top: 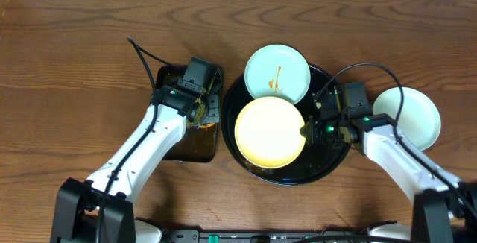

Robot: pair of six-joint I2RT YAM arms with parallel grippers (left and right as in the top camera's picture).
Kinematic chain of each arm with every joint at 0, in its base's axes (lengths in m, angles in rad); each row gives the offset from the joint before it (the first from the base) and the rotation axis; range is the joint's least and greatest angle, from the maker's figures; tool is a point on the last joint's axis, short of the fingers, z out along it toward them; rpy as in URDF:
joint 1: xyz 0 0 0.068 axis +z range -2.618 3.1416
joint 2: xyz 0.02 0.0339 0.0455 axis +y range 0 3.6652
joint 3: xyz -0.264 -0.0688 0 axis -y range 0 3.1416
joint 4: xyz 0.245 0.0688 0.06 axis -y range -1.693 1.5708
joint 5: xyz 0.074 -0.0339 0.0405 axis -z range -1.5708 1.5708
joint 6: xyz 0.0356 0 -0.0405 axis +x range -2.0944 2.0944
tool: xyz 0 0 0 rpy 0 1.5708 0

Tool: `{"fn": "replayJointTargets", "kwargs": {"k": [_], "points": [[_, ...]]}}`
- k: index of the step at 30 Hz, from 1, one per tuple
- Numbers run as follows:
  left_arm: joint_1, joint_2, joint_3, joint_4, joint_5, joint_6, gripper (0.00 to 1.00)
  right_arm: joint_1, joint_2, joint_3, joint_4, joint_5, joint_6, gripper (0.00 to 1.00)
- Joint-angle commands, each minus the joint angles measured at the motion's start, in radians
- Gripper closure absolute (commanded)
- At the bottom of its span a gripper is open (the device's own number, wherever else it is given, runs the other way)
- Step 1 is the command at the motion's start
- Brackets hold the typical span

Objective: Clean dirty plates on tray and stack at the side

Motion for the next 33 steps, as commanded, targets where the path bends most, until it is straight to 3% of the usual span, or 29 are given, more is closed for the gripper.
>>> {"fn": "replayJointTargets", "kwargs": {"k": [1, 23, 33], "points": [[0.004, -0.014, 0.005, 0.000, -0.002, -0.013, 0.92, -0.007, -0.073, -0.002, 0.003, 0.082, -0.023, 0.99], [0.004, -0.014, 0.005, 0.000, -0.002, -0.013, 0.92, 0.026, -0.412, -0.001, -0.032, 0.755, -0.216, 0.99], [0.004, -0.014, 0.005, 0.003, -0.002, -0.013, 0.92, 0.164, -0.441, 0.016, -0.032, 1.052, -0.302, 0.99]]}}
